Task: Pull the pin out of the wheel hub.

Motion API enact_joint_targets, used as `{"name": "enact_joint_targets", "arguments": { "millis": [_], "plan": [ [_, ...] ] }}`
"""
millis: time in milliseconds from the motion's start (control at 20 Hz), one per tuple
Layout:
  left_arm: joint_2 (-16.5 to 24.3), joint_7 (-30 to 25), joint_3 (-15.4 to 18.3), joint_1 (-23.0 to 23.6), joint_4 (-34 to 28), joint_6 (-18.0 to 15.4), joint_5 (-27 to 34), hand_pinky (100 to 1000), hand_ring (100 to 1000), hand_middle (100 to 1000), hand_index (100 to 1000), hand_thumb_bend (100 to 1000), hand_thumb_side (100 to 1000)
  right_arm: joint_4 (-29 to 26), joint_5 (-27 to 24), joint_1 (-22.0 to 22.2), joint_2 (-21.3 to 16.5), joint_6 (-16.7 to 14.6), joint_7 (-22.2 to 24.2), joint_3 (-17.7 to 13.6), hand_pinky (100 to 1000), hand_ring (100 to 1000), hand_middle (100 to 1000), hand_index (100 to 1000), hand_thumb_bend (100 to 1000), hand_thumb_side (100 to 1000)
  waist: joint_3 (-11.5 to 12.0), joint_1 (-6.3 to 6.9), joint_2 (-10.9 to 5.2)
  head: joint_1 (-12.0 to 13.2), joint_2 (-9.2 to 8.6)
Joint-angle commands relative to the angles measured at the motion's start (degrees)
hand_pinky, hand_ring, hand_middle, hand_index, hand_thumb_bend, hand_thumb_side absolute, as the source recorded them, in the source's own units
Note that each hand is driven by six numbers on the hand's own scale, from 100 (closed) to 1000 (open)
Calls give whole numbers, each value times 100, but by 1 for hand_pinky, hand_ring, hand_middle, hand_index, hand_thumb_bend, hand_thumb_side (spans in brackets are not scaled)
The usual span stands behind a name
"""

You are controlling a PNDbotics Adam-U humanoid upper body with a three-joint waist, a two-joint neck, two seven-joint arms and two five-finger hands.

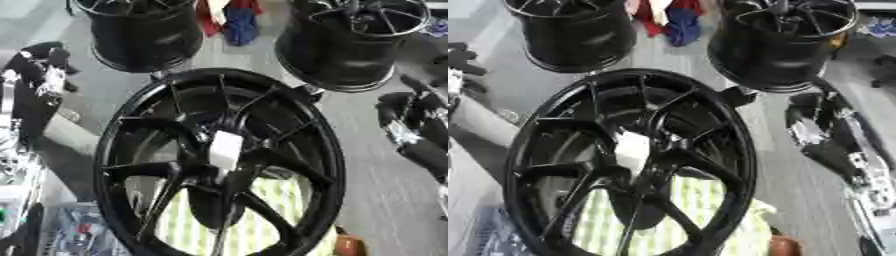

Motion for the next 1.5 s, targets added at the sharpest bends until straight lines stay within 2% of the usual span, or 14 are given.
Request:
{"name": "enact_joint_targets", "arguments": {
  "millis": [50,300,500,550,650,850,1100,1250,1500],
  "plan": [
    [77,-24,5,-47,-43,-6,8,448,590,626,741,273,589,-481,22,-329,-776,-72,463,201,824,771,730,987,212,298,17,-10,-76,-22,28],
    [90,-54,-24,-41,-29,-10,3,447,590,626,741,273,589,-998,-62,-1026,-1568,-197,1403,692,824,798,754,987,216,280,68,-27,-79,-63,28],
    [93,-78,-47,-41,-24,-11,-2,447,590,626,741,273,589,-1115,-185,-1738,-1919,-295,2225,1188,828,825,797,989,241,274,115,-44,-75,-87,28],
    [94,-82,-49,-41,-24,-12,-2,447,590,626,741,273,590,-1119,-201,-1897,-1959,-314,2433,1290,828,825,799,989,223,270,119,-45,-73,-88,28],
    [99,-91,-57,-41,-22,-13,-5,447,589,626,741,272,590,-1122,-233,-2272,-2010,-362,2893,1558,833,845,835,997,244,272,148,-53,-69,-99,28],
    [113,-103,-69,-49,-23,-14,-11,447,589,626,741,272,590,-1123,-291,-2890,-1942,-360,3637,1969,840,872,870,1000,268,264,190,-75,-57,-108,28],
    [109,-125,-89,-60,-22,-14,-22,446,589,626,741,271,590,-1066,-159,-3438,-1564,-270,4348,2389,870,942,924,1000,295,267,238,-87,-30,-153,28],
    [98,-135,-97,-69,-24,-17,-24,446,589,626,741,270,591,-848,-23,-3662,-1272,-277,4580,2548,870,943,926,1000,295,267,272,-81,-15,-162,28],
    [83,-136,-98,-73,-24,-15,-26,446,589,626,741,270,591,-327,229,-3888,-870,-398,4671,2702,870,944,923,1000,301,270,311,-77,6,-175,28]
  ]
}}
